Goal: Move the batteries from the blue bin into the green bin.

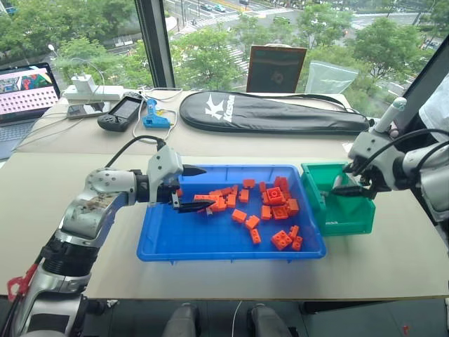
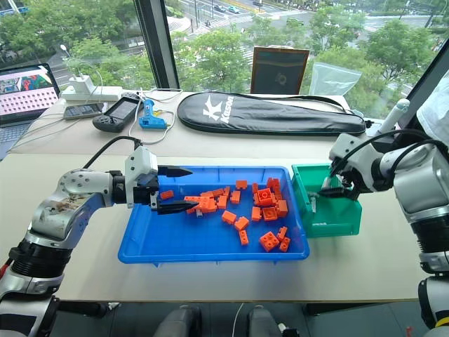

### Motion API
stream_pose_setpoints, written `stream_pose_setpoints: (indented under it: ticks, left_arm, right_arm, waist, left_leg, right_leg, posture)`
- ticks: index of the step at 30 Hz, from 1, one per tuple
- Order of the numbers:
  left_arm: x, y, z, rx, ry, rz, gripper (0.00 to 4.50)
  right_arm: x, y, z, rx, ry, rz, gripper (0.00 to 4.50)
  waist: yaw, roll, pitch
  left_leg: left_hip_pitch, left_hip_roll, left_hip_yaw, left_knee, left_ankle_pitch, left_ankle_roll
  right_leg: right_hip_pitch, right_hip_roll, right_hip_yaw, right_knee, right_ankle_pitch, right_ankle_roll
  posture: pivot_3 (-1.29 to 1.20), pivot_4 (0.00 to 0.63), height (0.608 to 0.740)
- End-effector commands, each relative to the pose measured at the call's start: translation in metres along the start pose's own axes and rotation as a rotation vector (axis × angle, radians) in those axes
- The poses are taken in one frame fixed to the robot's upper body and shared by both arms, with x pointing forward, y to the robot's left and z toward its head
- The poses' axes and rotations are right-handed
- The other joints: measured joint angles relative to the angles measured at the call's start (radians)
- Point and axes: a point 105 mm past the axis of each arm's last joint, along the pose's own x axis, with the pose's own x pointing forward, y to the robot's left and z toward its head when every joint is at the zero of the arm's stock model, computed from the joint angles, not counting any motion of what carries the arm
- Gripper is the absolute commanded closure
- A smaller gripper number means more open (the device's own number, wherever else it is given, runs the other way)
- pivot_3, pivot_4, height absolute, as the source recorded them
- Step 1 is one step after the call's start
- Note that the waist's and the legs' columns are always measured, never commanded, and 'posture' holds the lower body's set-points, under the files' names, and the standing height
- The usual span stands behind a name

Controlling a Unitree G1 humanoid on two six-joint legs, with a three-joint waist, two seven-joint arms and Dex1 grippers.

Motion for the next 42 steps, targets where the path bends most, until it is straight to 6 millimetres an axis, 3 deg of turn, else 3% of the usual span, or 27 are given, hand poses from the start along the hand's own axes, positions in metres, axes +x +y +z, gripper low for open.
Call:
stream_pose_setpoints:
  ticks: [1, 4, 8, 11, 16, 24, 29, 34, 37, 42]
  left_arm:
    - [-0.011, 0.004, 0.014, 0.035, -0.033, 0.033, 0.0]
    - [-0.023, 0.008, 0.019, 0.018, -0.043, 0.063, 0.0]
    - [-0.043, 0.014, 0.02, 0.017, -0.017, 0.102, 0.0]
    - [-0.073, 0.014, 0.014, -0.008, 0.051, 0.129, 0.0]
    - [-0.098, 0.012, 0.01, -0.023, 0.116, 0.169, 0.0]
    - [-0.103, -0.005, 0.02, -0.06, 0.093, 0.167, 0.0]
    - [-0.104, -0.017, 0.021, -0.108, 0.094, 0.138, 0.0]
    - [-0.107, -0.018, 0.012, -0.115, 0.142, 0.148, 0.0]
    - [-0.106, -0.017, 0.01, -0.109, 0.146, 0.151, 0.0]
    - [-0.101, -0.012, 0.008, -0.091, 0.15, 0.15, 0.0]
  right_arm:
    - [-0.011, -0.012, 0.008, -0.036, -0.016, -0.067, 0.04]
    - [-0.017, -0.017, 0.024, -0.049, -0.072, -0.084, 0.04]
    - [-0.013, 0.001, 0.066, -0.087, -0.225, 0.021, 0.04]
    - [0.002, 0.039, 0.124, -0.144, -0.429, 0.19, 0.04]
    - [0.024, 0.076, 0.164, -0.193, -0.541, 0.33, 0.04]
    - [0.079, 0.131, 0.19, -0.225, -0.57, 0.486, 0.04]
    - [0.101, 0.143, 0.195, -0.209, -0.6, 0.475, 0.04]
    - [0.113, 0.141, 0.195, -0.18, -0.61, 0.447, 0.04]
    - [0.115, 0.141, 0.195, -0.16, -0.615, 0.45, 0.75]
    - [0.115, 0.141, 0.191, -0.155, -0.614, 0.458, 2.46]
  waist:
    - [0.0, 0.0, 0.0]
    - [-0.004, 0.0, 0.0]
    - [-0.019, 0.0, 0.0]
    - [-0.032, 0.0, 0.0]
    - [-0.031, 0.0, 0.0]
    - [-0.012, -0.001, 0.0]
    - [-0.014, -0.001, 0.0]
    - [-0.02, -0.001, 0.0]
    - [-0.022, -0.001, 0.0]
    - [-0.024, -0.001, 0.0]
  left_leg:
    - [0.0, 0.0, 0.0, 0.0, 0.0, 0.0]
    - [0.0, 0.0, 0.0, 0.0, 0.0, 0.0]
    - [0.0, 0.002, 0.0, 0.0, 0.0, 0.0]
    - [0.001, 0.002, -0.001, 0.0, 0.0, 0.0]
    - [0.001, 0.003, -0.002, -0.002, 0.0, 0.0]
    - [0.0, 0.001, -0.002, -0.001, 0.0, 0.0]
    - [0.0, 0.002, -0.002, -0.001, 0.0, -0.001]
    - [0.0, 0.002, -0.003, -0.001, 0.0, -0.001]
    - [0.0, 0.002, -0.003, -0.001, 0.0, -0.001]
    - [0.0, 0.002, -0.004, -0.002, 0.0, -0.001]
  right_leg:
    - [0.0, 0.0, 0.0, 0.0, 0.0, 0.0]
    - [0.0, 0.0, 0.0, 0.0, 0.0, 0.0]
    - [0.0, 0.001, 0.0, 0.0, 0.0, 0.0]
    - [0.0, 0.002, 0.0, 0.001, 0.0, 0.0]
    - [-0.002, 0.002, -0.001, 0.003, 0.0, 0.0]
    - [-0.001, 0.0, -0.003, 0.001, 0.0, -0.001]
    - [-0.002, 0.001, -0.003, 0.004, 0.0, -0.001]
    - [-0.002, 0.001, -0.004, 0.004, 0.0, -0.001]
    - [-0.002, 0.001, -0.005, 0.004, 0.0, -0.002]
    - [-0.002, 0.001, -0.005, 0.004, 0.0, -0.002]
  posture:
    - [0.0, 0.15, 0.733]
    - [0.0, 0.15, 0.733]
    - [0.0, 0.15, 0.733]
    - [0.0, 0.15, 0.733]
    - [0.0, 0.15, 0.733]
    - [0.0, 0.15, 0.733]
    - [0.0, 0.15, 0.733]
    - [0.0, 0.15, 0.733]
    - [0.0, 0.15, 0.733]
    - [0.0, 0.15, 0.733]
